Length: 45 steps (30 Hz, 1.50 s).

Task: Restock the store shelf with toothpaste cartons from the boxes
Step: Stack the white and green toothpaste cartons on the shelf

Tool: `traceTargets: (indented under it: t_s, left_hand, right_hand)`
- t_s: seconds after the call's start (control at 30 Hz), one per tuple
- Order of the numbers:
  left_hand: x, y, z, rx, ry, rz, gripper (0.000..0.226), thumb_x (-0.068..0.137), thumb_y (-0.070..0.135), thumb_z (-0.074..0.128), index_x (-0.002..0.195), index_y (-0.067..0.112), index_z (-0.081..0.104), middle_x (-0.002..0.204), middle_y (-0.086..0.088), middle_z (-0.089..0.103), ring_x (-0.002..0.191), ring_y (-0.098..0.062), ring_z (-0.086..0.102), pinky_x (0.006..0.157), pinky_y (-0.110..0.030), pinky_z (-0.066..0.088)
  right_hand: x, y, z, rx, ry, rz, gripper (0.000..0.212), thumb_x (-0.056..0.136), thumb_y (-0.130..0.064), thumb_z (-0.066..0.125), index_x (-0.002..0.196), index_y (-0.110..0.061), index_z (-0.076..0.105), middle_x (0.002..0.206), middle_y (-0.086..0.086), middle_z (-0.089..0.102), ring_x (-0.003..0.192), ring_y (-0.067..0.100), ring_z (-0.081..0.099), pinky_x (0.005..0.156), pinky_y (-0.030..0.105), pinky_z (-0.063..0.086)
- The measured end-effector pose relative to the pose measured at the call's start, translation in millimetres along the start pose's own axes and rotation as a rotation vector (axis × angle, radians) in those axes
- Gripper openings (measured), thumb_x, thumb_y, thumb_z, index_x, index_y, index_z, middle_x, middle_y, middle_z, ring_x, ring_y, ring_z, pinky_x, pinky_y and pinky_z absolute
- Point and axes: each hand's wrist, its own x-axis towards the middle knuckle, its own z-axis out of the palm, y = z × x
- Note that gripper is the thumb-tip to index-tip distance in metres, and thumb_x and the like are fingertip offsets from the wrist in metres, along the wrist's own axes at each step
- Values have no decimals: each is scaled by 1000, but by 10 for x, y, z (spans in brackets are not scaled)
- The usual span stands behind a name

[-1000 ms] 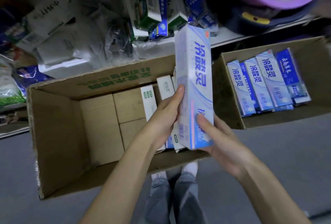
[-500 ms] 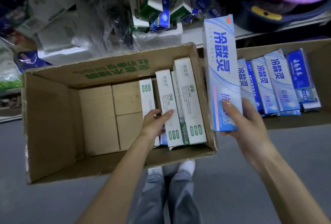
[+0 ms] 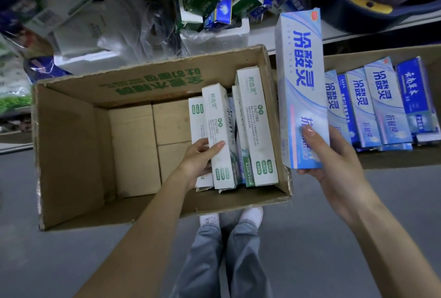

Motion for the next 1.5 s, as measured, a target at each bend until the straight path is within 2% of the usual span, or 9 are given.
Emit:
traceTargets:
  t_s: [0.13,0.3,0.43,0.5,0.73,0.87,1.13,1.33,1.5]
  left_hand:
    - [70,-52,-115,-40,-37,-20,40,88,26,67,126,16,57,115,-5,67,98,-18,67,86,-36,56]
    - [144,-175,-158,-147,-32,-5,41,86,23,67,124,8,59,116,-12,68,104,-22,67,89,-37,55]
    - [165,-209,-232,-239,-54,-33,26,89,19,63,111,5,63,108,-12,71,100,-21,68,81,-30,58]
    - [176,-236,-283,-257,-57,-50,22,89,19,62,106,5,65,105,-12,72,99,-21,68,79,-27,59]
    - [167,-278,-381,-311,-92,-72,46,78,25,69,118,5,62,114,-12,70,108,-22,67,87,-32,56]
    - [132,-257,-359,-350,-93,-87,45,84,21,68,124,5,58,114,-11,70,108,-23,66,87,-34,57]
    - [66,-230,-454,-384,-11,-22,39,87,6,64,125,13,57,115,-10,70,107,-25,66,82,-35,56]
    - [6,-199,-386,-270,96,58,13,96,7,55,108,10,55,112,-14,69,87,-18,70,66,-23,58]
    - [-23,-144,-353,-290,87,42,28,93,31,61,110,10,54,103,-7,72,86,-13,71,65,-23,57]
  right_hand:
    - [0,-16,36,-22,-6,15,40,71,-43,65,104,-20,60,82,-8,72,67,4,66,47,19,47]
    - [-16,-15,95,-71,-5,-4,83,41,-73,77,105,-22,62,91,-5,73,72,6,69,48,19,48]
    - [-22,-2,134,-39,7,14,42,69,-46,74,100,-21,60,87,-4,73,71,8,67,51,24,48]
    - [-21,14,149,-30,17,23,36,71,-41,66,101,-21,61,89,-2,73,73,11,67,51,24,48]
    - [-50,13,173,-63,10,-9,82,37,-74,77,101,-26,62,93,-4,73,75,8,69,50,21,52]
    - [-56,6,190,-62,22,-9,71,50,-69,75,104,-24,62,98,0,73,78,9,69,53,24,52]
    - [-46,34,184,-74,25,-24,92,33,-76,77,106,-24,61,95,-6,73,79,8,70,51,21,53]
    - [-37,57,184,-17,26,-10,67,61,-49,70,115,-12,58,94,0,71,68,5,67,46,19,48]
    - [-44,56,187,-66,39,-30,99,34,-73,79,111,-14,59,89,-4,72,69,5,68,46,19,49]
